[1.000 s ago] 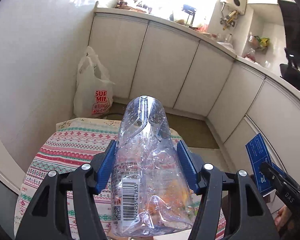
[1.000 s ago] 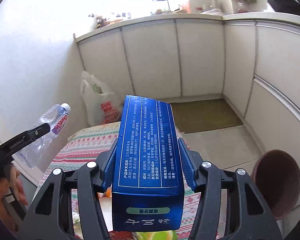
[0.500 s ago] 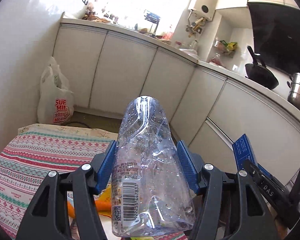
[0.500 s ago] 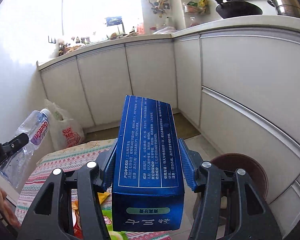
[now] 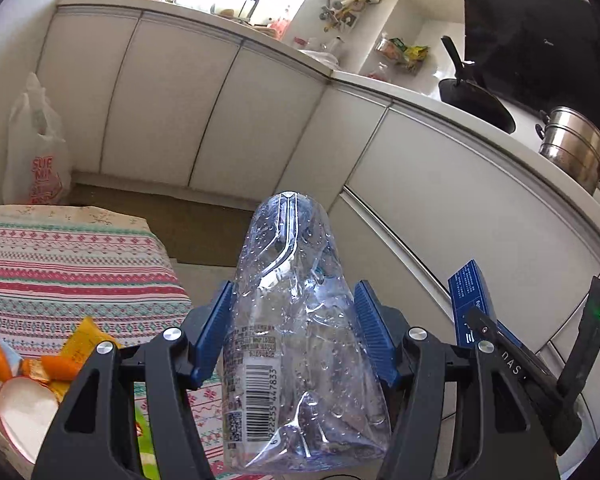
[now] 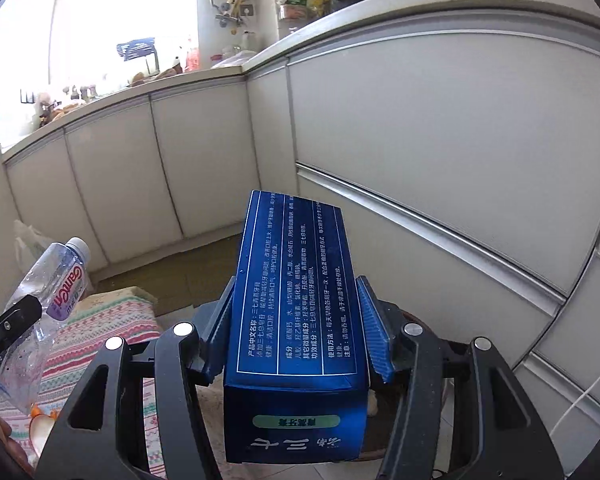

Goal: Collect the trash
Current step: 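Carry the blue carton and water bottle over the brown bin with both tools, then open the right tool to drop the blue carton into the bin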

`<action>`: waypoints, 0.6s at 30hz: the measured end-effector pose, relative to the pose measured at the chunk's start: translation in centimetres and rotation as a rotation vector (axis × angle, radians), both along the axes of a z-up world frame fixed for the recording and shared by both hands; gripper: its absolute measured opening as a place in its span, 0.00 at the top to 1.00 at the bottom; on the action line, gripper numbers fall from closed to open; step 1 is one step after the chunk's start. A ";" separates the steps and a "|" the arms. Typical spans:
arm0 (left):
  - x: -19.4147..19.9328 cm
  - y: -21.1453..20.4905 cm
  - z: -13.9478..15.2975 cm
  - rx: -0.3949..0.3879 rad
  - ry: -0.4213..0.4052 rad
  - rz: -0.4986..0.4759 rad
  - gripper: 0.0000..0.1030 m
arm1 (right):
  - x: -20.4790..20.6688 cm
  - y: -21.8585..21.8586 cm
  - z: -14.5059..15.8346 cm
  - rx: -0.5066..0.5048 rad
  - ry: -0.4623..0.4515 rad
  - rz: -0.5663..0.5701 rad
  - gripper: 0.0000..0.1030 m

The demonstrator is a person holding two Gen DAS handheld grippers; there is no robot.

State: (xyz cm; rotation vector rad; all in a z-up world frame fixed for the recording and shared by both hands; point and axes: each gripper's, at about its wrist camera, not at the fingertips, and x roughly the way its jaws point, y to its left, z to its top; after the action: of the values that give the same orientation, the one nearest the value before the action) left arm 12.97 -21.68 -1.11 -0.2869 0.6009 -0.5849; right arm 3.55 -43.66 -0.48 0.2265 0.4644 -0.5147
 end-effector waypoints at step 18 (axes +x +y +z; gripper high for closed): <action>0.6 -11.8 -3.4 0.079 0.099 -0.141 0.41 | 2.5 -10.0 -6.8 0.220 0.168 -0.141 0.30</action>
State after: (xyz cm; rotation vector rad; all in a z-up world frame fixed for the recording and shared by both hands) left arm 13.57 -33.51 -4.49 -0.2010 0.7419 -0.6837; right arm 6.06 -53.68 -7.31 0.4316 0.6731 -0.6242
